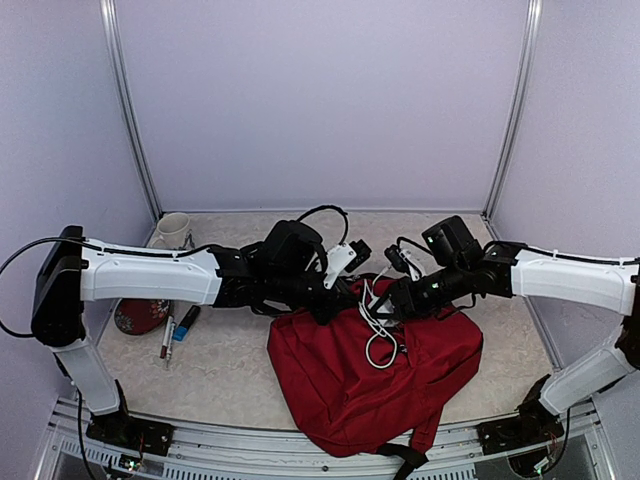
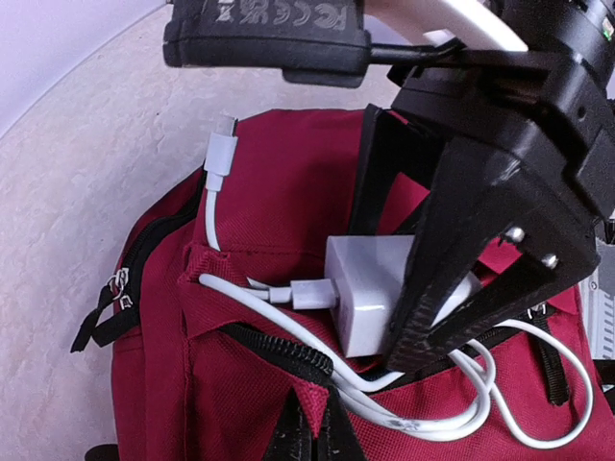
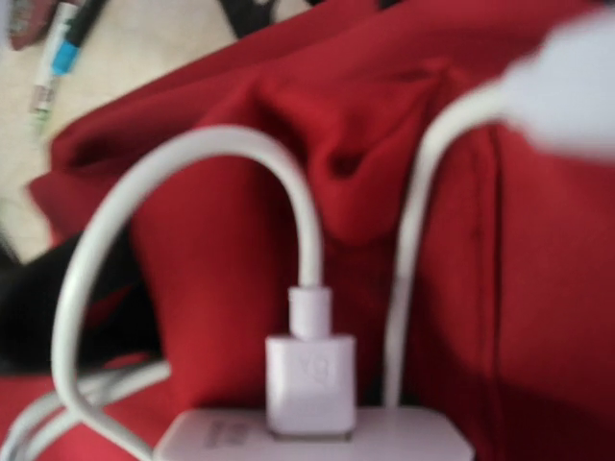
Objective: Pack the student bag
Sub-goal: Place the charger in the lower front pocket of the bag.
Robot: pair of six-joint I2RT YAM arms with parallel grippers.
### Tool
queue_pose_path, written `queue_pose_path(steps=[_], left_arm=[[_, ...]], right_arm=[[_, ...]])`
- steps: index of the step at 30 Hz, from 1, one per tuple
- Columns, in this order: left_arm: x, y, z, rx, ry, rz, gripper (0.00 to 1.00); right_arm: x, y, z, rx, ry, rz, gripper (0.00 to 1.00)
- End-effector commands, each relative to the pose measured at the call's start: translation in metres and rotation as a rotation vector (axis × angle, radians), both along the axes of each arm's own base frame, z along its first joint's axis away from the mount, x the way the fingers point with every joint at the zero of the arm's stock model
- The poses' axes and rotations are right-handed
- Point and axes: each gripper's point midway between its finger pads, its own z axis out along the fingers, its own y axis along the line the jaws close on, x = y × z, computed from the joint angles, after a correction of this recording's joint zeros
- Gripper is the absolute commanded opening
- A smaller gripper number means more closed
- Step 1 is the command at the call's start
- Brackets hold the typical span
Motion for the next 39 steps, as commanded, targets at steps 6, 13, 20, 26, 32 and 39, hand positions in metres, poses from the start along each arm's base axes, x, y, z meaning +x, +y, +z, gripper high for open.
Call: queue_pose_path(steps=[6,13,20,26,32,39], left_arm=[[-0.033,-0.015,0.061,-0.209,-0.024,-0.162,0.0],[-0.029,-0.017,0.064,-0.255,-0.019,-0.183,0.0],[0.017,0.011,0.044,-0.185,-0.002,0.023,0.38],[0.033,0.028,0.046,-0.079,-0.05,0.112,0.61],[0.044,0.033,0.059,-0.048,-0.031,0.17,0.62],[0.03,0.022,0.025,0.013,0.08,0.095,0.52]], right_arm=[[0.04,-0.036,-0.03,-0.295,-0.096,-0.018,0.0],[-0.02,0.046,0.029,0.133,-0.259,0.438,0.11],[-0.024,0.033,0.014,0.101,-0.24,0.394,0.35],[-0.004,0.019,0.018,0.014,-0.261,0.286,0.46],[0.011,0.0,0.045,-0.048,-0.313,0.192,0.58],[-0.005,0.002,0.082,0.021,-0.389,0.183,0.93]])
